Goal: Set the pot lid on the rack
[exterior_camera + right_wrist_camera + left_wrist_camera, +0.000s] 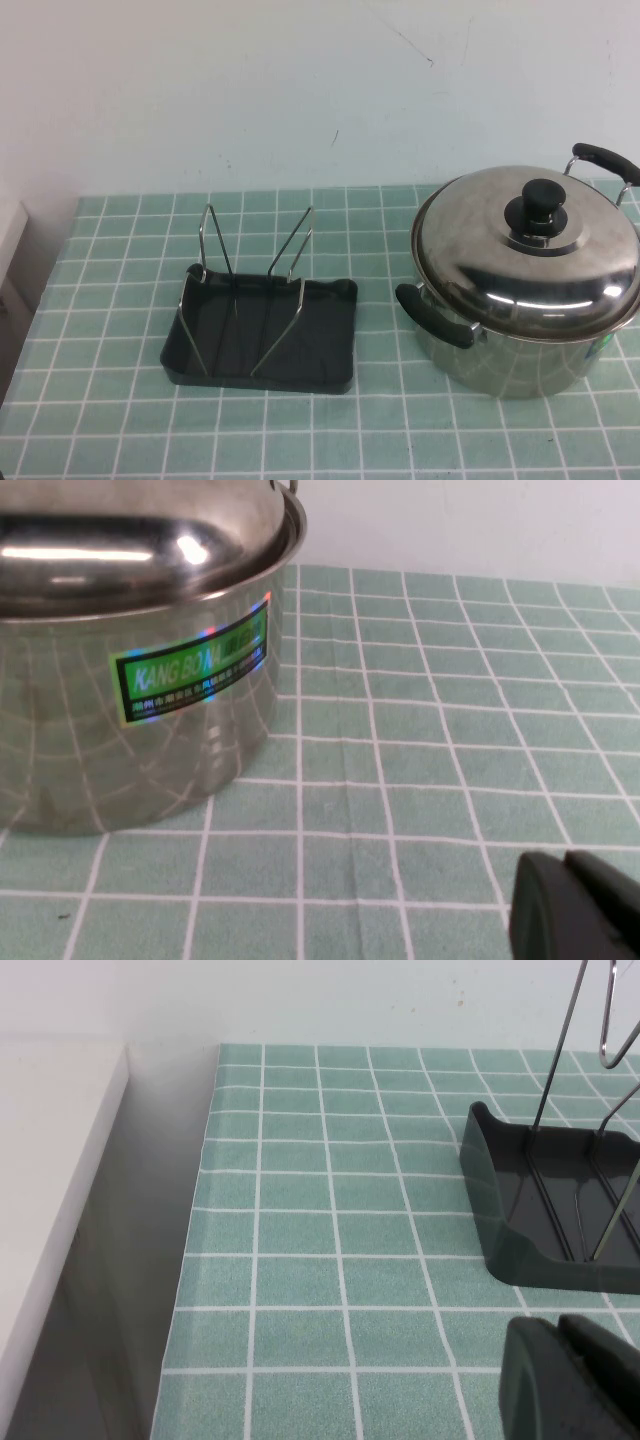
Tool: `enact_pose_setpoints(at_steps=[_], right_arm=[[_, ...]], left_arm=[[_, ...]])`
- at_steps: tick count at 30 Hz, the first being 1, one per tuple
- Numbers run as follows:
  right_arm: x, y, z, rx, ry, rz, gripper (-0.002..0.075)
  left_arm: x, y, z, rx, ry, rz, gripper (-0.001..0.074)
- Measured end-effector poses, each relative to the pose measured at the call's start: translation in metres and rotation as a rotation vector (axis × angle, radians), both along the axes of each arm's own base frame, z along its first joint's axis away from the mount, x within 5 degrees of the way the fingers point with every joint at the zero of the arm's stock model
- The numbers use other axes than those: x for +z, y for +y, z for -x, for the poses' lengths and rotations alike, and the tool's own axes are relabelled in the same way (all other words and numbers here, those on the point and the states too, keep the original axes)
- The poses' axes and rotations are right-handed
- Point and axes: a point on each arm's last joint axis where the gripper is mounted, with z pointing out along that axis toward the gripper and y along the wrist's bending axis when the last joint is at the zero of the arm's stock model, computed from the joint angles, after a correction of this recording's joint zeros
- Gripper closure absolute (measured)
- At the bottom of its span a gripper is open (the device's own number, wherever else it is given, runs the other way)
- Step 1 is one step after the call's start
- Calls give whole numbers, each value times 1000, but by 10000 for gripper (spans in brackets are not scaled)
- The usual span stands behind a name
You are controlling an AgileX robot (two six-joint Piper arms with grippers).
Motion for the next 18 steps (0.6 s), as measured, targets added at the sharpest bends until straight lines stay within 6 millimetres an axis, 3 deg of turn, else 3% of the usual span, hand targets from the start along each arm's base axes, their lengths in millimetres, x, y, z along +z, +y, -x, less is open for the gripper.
enact_pose_setpoints(at_steps=[18], right_arm=[[0, -1, 0, -2, 2, 31, 727]], left_arm=[[0, 0, 0, 0, 0, 0, 738]])
